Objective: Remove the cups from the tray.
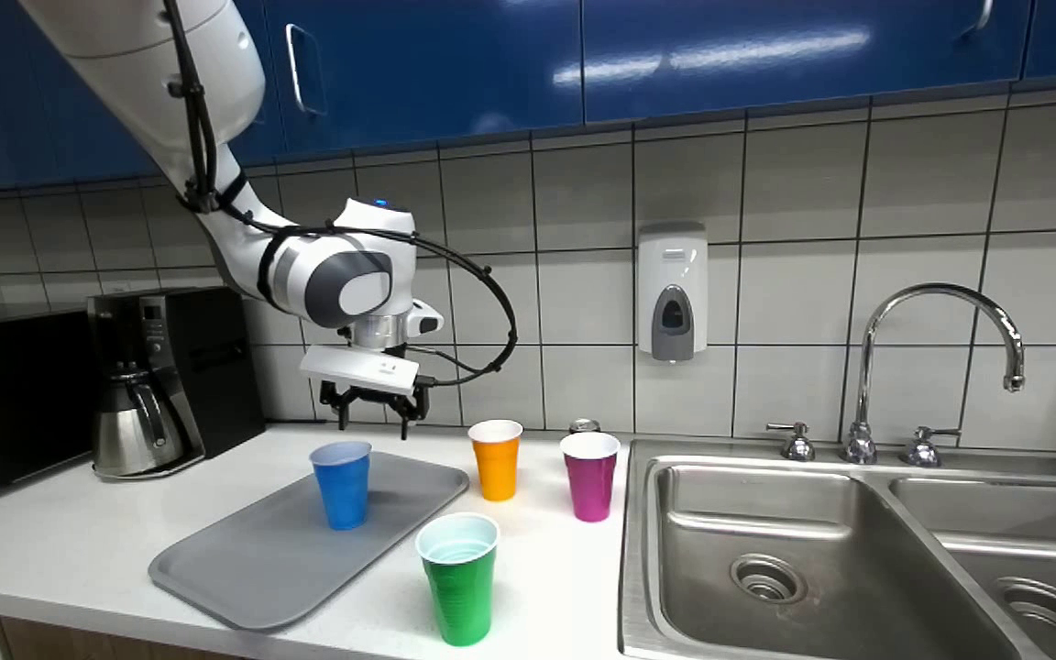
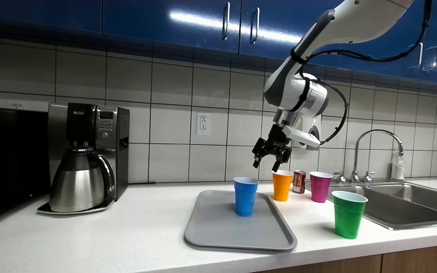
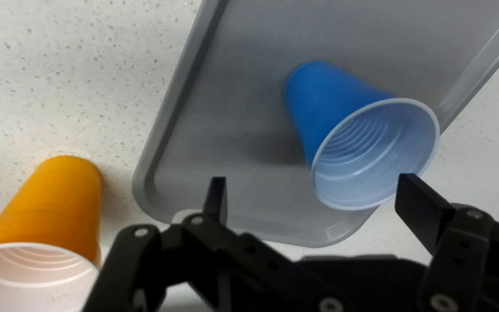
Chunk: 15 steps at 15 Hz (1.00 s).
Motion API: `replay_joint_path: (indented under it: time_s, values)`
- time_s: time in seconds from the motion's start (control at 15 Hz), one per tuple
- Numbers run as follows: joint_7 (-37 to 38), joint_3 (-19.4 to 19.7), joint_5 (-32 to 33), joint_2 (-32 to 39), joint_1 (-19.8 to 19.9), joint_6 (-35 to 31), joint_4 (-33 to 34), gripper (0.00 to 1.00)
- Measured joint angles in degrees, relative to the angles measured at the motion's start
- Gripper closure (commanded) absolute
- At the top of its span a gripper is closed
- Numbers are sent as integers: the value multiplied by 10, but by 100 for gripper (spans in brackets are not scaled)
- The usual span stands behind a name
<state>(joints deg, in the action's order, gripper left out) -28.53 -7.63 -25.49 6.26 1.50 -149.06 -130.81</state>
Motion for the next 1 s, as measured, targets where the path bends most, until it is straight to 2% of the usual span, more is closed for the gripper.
replay_joint_path:
  time_s: [0.53,1.0]
  values:
    - [-15,0,14,0,-10,0,-14,0]
    - [-2,0,74,9,-24,-16,-15,0]
